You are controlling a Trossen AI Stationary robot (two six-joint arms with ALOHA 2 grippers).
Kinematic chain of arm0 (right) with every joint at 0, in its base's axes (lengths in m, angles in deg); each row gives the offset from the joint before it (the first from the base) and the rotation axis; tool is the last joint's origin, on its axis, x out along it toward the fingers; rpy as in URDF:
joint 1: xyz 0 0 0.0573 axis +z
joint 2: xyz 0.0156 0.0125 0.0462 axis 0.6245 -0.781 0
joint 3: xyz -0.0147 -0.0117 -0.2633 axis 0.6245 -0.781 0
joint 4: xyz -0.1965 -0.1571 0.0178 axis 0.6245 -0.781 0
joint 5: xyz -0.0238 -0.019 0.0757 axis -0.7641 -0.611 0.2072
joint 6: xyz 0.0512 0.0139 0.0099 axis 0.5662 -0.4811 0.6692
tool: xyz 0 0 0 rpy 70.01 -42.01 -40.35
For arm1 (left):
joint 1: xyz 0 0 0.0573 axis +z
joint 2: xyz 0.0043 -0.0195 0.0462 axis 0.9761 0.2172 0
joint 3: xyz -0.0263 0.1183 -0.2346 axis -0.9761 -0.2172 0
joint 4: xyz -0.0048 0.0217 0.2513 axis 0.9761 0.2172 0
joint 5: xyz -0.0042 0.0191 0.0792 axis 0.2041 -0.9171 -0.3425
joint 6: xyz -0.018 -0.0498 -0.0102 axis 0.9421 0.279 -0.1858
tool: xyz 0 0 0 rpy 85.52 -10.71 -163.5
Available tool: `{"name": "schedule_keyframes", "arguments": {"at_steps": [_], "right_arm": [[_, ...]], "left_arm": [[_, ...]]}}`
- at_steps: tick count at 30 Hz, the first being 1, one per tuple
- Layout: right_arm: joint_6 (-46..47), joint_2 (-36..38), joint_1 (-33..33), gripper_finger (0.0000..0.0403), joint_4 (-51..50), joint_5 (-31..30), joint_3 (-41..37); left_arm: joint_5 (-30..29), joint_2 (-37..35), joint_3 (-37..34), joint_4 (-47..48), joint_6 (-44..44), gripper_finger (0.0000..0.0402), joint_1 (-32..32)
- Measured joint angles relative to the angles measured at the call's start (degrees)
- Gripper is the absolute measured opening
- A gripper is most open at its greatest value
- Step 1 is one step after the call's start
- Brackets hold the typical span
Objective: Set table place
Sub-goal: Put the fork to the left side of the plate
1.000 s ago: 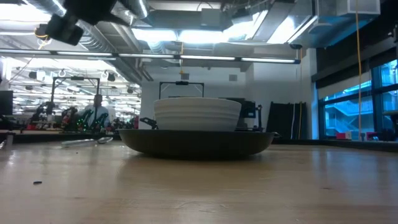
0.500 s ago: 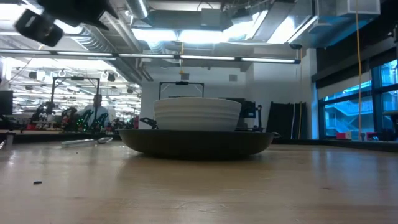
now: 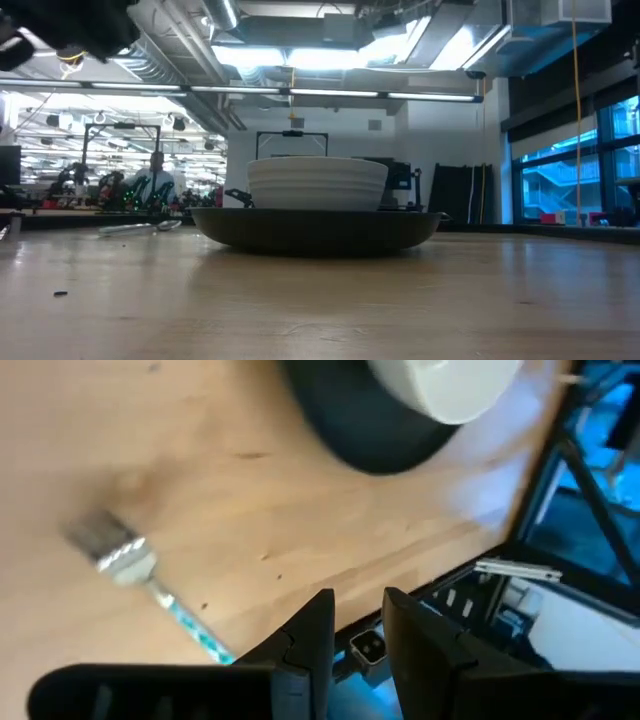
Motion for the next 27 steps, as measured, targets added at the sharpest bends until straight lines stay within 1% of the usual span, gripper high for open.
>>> {"name": "schedule_keyframes", "arguments": {"at_steps": [3, 6, 11, 14, 18, 22, 27], "right_arm": [[0.77, 0.0, 0.02, 0.0108, -3.62, -1.12, 0.0], [5.56, 0.0, 0.54, 0.0108, -9.08, -2.33, 0.0], [13.04, 0.0, 2.64, 0.0108, -16.19, -5.03, 0.0], [17.19, 0.0, 4.11, 0.0108, -17.12, -7.4, 0.0], [20.91, 0.0, 5.51, 0.0108, -16.47, -9.57, 0.0], [23.75, 0.0, 5.95, 0.0108, -16.05, -13.43, 0.0], [26.17, 0.0, 5.92, 0.0108, -15.39, -18.52, 0.0]], "left_arm": [[3.97, 0.0, 0.0, 0.75, 2.1, 0.0082, -0.1], [8.37, 0.0, 0.0, 1.57, 2.74, 0.0082, -0.58], [11.03, 0.0, 0.0, 3.21, 4.35, 0.0082, -2.44], [13.02, 0.16, 0.02, 5.51, 6.74, 0.0082, -3.86], [15.99, 2.32, 0.02, 6.71, 14.21, 0.0082, -6.03], [16.26, 7.0, 0.02, 3.43, 19.53, 0.0082, -7.96], [15.1, 15.47, 0.02, -8.16, 21.41, 0.0082, -8.84]]}}
